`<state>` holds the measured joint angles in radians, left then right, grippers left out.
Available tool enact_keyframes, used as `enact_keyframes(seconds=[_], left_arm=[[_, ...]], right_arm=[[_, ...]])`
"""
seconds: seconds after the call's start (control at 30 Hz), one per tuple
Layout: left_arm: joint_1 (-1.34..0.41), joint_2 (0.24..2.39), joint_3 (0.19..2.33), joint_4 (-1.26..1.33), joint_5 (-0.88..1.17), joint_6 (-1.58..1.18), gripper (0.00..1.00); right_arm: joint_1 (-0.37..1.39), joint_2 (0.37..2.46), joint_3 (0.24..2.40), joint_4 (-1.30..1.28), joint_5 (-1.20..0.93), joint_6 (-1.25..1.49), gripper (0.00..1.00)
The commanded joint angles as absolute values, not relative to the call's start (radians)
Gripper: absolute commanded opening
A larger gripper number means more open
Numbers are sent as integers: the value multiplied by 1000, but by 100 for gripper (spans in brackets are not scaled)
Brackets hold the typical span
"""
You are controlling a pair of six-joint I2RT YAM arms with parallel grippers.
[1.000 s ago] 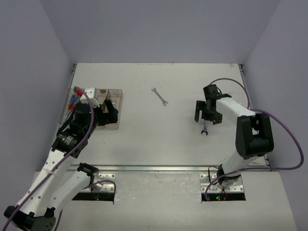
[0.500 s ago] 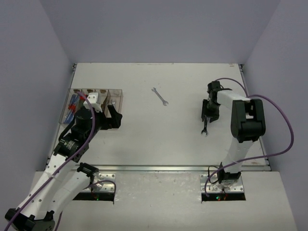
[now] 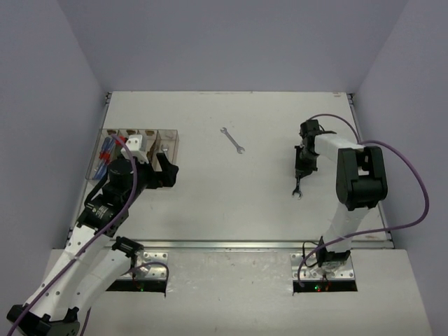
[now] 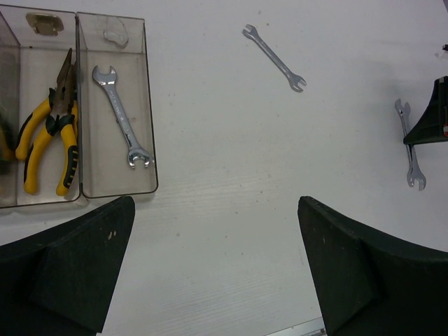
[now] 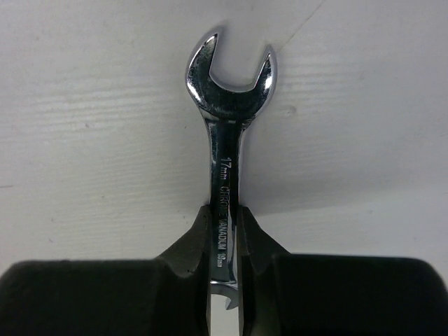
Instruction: Sort the tools into containers
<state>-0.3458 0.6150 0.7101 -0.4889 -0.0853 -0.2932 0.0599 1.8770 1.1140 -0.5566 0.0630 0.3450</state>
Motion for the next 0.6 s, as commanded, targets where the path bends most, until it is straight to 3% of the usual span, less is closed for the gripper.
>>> enact_keyframes(seconds=[0.0, 0.57], left_arm=[[-350, 614, 716, -434, -77, -287, 100], [-331, 640, 720, -432, -65, -288, 100]], right_arm=[[109, 1781, 1016, -508, -34, 389, 0], [356, 1377, 953, -423, -158, 459, 0]])
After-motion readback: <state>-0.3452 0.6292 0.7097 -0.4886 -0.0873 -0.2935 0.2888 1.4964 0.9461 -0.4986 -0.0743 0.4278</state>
